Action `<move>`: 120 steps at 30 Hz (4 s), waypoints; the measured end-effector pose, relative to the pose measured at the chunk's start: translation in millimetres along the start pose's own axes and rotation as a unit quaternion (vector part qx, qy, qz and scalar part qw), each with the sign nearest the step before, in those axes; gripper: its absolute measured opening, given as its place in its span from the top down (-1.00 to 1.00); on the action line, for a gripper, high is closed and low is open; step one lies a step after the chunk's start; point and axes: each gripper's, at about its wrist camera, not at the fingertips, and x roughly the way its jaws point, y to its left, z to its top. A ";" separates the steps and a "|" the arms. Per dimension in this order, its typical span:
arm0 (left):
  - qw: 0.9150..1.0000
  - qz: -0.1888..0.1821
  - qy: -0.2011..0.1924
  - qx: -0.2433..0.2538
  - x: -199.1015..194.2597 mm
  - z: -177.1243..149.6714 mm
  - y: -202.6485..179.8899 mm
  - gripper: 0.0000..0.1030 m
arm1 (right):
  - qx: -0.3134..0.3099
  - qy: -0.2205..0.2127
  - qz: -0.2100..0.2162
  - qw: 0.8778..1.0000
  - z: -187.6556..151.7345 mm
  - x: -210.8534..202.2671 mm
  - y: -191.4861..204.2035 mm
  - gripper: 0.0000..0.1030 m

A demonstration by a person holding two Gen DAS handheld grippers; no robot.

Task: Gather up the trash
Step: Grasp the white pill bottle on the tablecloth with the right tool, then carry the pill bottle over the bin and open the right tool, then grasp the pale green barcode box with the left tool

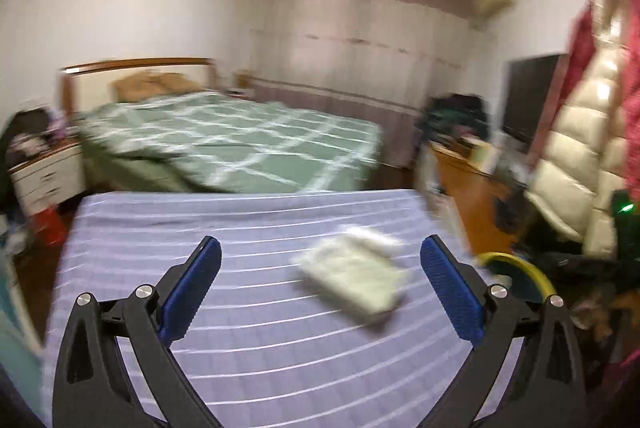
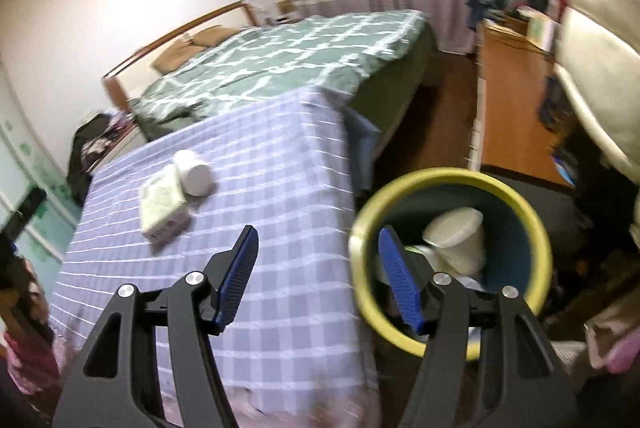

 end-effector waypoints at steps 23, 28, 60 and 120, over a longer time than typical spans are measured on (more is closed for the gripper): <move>0.999 0.031 0.013 -0.035 8.4 -30.8 50.4 -0.91 | -0.154 0.094 0.093 0.979 69.1 184.4 136.0 -0.21; 0.999 0.030 0.021 -0.035 11.9 -32.3 50.0 -0.91 | -0.147 0.113 0.118 0.976 69.0 200.8 134.2 -0.21; 0.999 0.023 0.027 -0.010 11.6 -36.8 31.8 -0.91 | -0.110 0.044 0.090 0.989 57.2 117.6 95.1 0.12; 0.938 0.107 0.311 -0.107 231.9 -35.5 -91.7 -0.91 | 0.055 0.043 -0.085 0.994 -26.5 67.5 -117.5 -0.08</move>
